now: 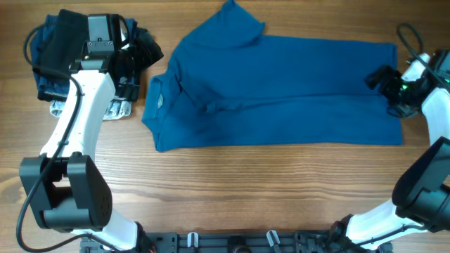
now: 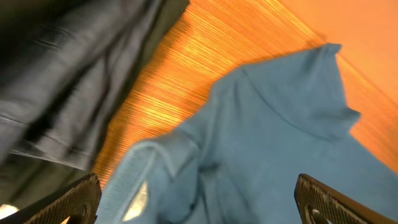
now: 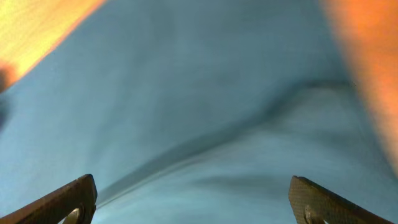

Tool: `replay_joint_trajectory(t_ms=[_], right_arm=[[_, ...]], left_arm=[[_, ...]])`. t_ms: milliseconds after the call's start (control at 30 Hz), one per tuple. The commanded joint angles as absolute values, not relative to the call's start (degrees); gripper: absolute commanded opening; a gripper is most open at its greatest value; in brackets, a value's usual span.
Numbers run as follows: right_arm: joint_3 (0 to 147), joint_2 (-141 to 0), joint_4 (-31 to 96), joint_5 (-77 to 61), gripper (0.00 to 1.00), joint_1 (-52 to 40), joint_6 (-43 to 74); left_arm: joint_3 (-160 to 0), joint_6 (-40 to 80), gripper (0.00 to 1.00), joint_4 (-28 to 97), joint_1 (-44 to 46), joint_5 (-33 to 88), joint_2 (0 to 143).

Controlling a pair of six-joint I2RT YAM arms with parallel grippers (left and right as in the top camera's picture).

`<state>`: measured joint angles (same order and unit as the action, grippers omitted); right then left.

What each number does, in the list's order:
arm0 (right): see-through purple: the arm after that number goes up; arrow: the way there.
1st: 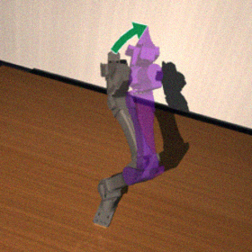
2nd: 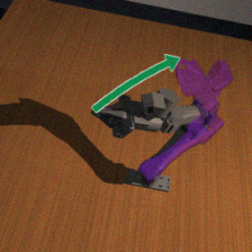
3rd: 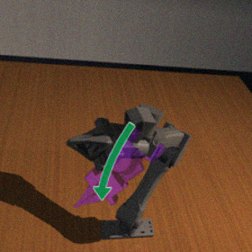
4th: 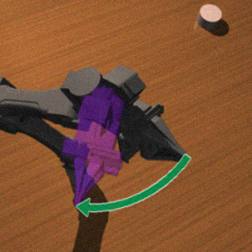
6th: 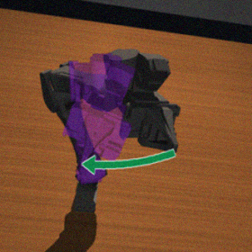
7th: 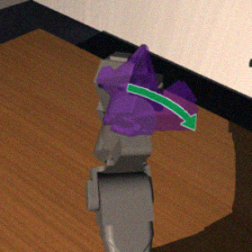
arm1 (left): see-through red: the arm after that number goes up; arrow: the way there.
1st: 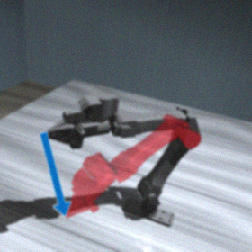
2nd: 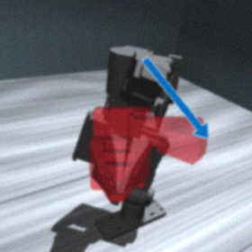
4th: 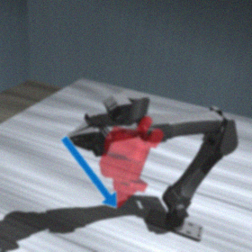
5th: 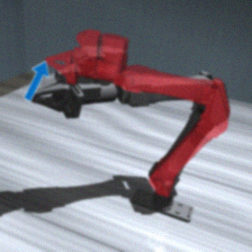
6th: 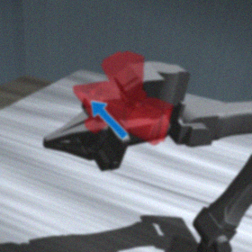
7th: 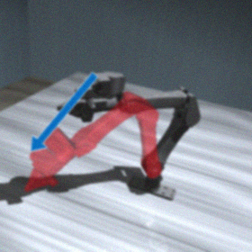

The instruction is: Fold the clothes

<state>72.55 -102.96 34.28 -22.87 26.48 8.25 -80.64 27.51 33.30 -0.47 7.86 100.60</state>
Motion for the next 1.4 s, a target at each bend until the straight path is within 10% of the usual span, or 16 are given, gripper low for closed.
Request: replay_joint_trajectory(t_ms=[0,500,1367], right_arm=[[72.9,-102.6,34.0,-35.9,0.93,17.7,-4.3],[72.7,-104.8,23.1,-22.7,0.64,-27.8,-50.7],[72.7,-117.7,11.8,-27.2,0.63,-29.0,-55.4]], left_arm=[[-81.3,25.1,1.0,33.0,-2.3,0.7,99.7],[-81.3,25.1,1.0,33.3,-3.2,4.0,99.7],[-81.3,25.1,1.0,33.3,-3.2,4.0,99.7]])
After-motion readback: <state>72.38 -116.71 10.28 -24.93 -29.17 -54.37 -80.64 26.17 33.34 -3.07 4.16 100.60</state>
